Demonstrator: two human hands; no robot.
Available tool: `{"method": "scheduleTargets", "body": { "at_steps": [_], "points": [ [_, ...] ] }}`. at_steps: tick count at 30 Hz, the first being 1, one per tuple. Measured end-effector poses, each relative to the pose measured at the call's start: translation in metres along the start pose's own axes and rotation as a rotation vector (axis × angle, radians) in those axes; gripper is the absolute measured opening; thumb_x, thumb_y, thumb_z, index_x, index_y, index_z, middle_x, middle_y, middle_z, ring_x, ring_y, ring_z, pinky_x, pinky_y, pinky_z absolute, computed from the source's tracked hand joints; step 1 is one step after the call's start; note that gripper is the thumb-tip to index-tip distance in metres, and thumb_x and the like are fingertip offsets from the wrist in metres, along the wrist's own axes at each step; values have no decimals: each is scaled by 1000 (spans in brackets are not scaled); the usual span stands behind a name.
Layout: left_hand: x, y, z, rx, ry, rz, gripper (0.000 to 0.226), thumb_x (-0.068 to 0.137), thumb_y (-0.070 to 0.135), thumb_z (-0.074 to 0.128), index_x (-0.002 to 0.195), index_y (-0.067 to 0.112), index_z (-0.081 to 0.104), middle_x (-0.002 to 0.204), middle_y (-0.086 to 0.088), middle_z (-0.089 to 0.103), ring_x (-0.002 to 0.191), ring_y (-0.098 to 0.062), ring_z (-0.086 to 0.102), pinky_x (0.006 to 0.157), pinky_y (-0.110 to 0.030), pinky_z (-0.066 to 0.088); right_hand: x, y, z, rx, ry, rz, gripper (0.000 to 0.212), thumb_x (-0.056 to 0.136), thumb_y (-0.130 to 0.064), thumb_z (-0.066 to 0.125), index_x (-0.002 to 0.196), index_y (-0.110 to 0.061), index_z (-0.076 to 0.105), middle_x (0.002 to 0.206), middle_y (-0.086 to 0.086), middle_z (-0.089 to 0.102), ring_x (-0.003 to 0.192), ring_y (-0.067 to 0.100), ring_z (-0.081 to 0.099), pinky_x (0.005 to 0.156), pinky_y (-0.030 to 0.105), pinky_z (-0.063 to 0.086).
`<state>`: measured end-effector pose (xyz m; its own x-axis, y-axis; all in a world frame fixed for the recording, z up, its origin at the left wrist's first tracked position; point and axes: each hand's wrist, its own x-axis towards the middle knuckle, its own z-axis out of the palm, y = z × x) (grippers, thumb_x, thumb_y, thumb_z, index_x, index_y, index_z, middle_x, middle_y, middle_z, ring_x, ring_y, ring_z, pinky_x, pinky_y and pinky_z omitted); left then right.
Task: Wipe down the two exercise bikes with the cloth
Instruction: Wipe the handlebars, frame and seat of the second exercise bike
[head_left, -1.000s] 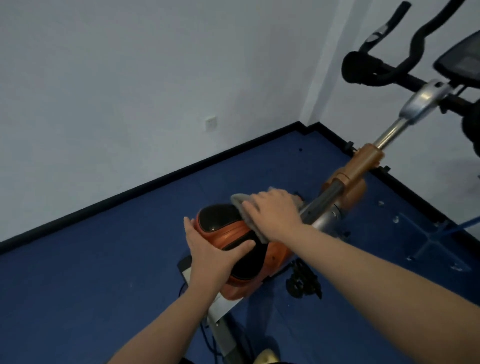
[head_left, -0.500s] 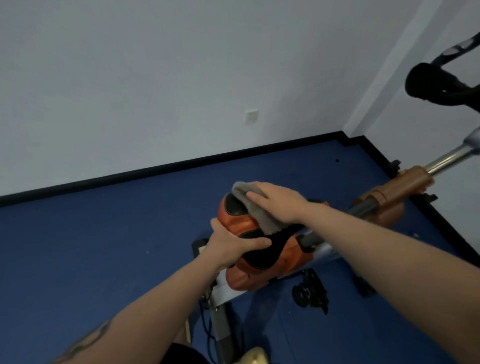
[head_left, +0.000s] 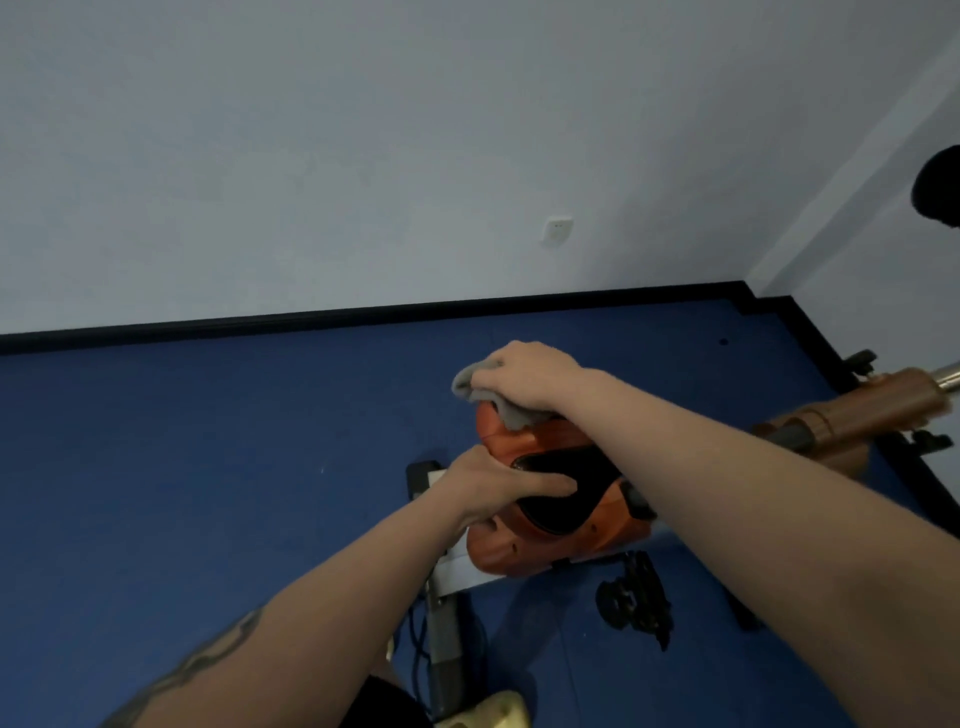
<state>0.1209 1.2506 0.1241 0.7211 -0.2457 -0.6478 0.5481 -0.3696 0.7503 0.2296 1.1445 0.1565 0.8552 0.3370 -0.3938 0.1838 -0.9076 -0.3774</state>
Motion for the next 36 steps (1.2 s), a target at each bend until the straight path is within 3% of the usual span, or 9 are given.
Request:
{"method": "scheduleTargets", "body": {
  "at_steps": [4,9,13,17,19,23,28,33,36],
  "points": [
    [3,0,3,-37,20,44,47,58,43,91,91,24,63,87,4,66,96,-12,55,38,-26,50,-12,-3,15,-309,32,-388,33,70,-57,48,84,-33,65,98,-15,62,95,12,53,69,36,43],
    [2,1,-1,-54,-32,11,49,57,46,91,95,25,68,73,2,66,71,-10,64,42,-18,44,5,5,-4,131,-45,23,26,87,-48,56,87,-24,68,86,-6,62,89,18,58,72,32,42],
    [3,1,2,6,-9,9,70,57,47,89,113,13,63,114,-17,62,111,-37,59,48,-31,51,-14,5,15,-162,70,-374,28,78,-59,49,85,-35,61,98,-15,59,94,13,54,72,37,46],
    [4,0,-2,-33,-31,22,58,57,47,89,104,21,67,94,-11,70,85,-21,67,48,-23,45,-1,16,-4,184,-8,-48,38,90,-53,51,102,-23,70,100,-3,68,93,17,61,85,38,48],
    [5,0,-2,-34,-30,35,53,58,44,90,102,25,67,84,3,67,72,-12,60,46,-22,44,0,11,-1,89,44,43,38,90,-51,47,106,-25,69,105,-1,67,96,20,60,84,39,49],
    [8,-1,0,15,6,62,53,59,41,89,102,22,64,76,2,62,79,-15,64,41,-20,41,-19,2,20,-204,148,-395,21,78,-57,48,83,-38,58,104,-12,60,98,16,53,73,38,43],
    [6,-2,-3,-53,-40,63,54,57,41,91,103,25,68,81,4,68,64,-8,60,44,-18,45,7,21,-3,77,-15,90,46,97,-53,39,123,-24,64,120,7,62,107,25,57,88,37,46],
    [9,-3,0,-2,0,54,60,55,45,90,104,20,65,72,7,60,62,-10,54,43,-21,41,-23,7,28,-210,239,-383,39,81,-59,42,102,-35,64,114,-11,59,104,16,52,74,34,35],
    [8,0,-2,-36,-32,54,51,57,44,90,97,24,67,73,5,64,63,-12,58,45,-21,43,-10,16,5,114,71,-160,37,89,-59,49,106,-32,67,113,-10,63,105,14,56,78,33,41]
  ]
}}
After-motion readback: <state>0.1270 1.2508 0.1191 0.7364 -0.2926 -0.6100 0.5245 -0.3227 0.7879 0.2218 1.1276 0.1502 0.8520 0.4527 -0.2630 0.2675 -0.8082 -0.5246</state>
